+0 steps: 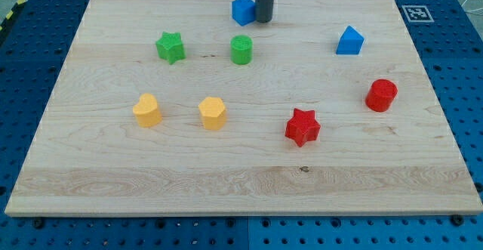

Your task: Nudge the blue cube up a bit

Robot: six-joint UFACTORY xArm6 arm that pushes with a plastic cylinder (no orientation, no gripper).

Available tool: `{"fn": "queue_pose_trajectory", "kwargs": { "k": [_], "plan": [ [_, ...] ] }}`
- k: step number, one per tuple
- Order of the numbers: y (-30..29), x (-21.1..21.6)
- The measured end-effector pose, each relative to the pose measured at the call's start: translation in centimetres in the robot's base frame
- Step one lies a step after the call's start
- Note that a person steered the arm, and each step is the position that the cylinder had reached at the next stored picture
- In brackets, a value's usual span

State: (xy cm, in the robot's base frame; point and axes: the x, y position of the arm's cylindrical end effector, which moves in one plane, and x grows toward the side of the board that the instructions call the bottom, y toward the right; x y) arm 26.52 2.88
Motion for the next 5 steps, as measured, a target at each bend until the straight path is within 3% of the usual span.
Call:
{"fn": "queue_pose_trajectory", "kwargs": {
  "k": [3,5],
  "plan": [
    [1.2,2.5],
    [-4.3,1.3]
  ]
}}
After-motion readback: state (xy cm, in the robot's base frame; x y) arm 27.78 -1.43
